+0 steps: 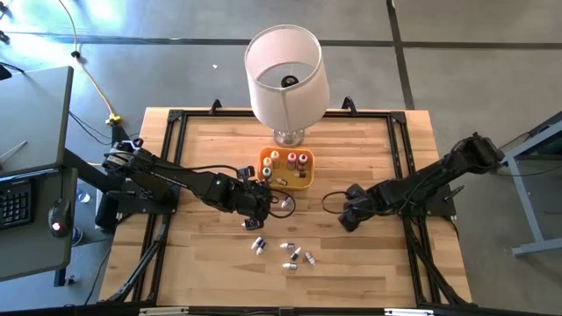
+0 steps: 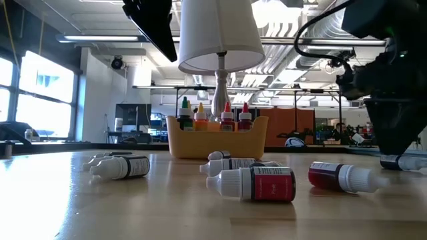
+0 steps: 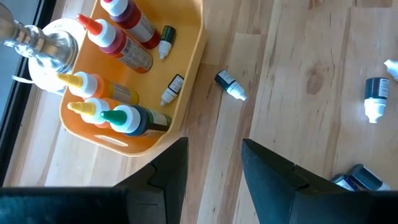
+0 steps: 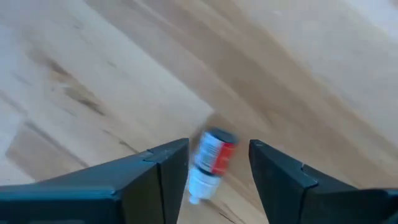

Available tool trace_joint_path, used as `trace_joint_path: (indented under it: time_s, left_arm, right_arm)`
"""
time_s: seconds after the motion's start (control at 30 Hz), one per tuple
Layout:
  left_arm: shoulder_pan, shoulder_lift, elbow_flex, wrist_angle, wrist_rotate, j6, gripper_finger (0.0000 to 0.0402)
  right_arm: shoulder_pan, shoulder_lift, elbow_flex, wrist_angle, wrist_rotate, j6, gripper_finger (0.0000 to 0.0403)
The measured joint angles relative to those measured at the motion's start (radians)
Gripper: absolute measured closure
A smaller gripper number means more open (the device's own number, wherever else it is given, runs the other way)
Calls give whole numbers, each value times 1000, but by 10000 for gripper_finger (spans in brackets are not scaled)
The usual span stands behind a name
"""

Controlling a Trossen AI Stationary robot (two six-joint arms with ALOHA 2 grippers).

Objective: Pick & Place food coloring
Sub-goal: Put the red food coloring bottle into the yellow bin

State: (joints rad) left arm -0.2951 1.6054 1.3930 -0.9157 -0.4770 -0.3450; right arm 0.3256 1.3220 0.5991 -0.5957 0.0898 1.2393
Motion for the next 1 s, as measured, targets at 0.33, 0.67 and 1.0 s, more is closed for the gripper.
trace_joint_path:
  time_s: [0.33, 0.67, 1.0]
  left_arm:
    - [0, 0, 0, -2, 0, 0, 257]
    - [0, -2, 0, -20, -74, -3, 257]
    - [0, -75, 164, -428, -274, -70, 257]
  right_arm:
    - [0, 35, -75, 107, -20, -93, 246]
    - [4, 46, -79, 84, -12, -256, 295]
    - [-37, 68, 18, 167, 58, -266, 333]
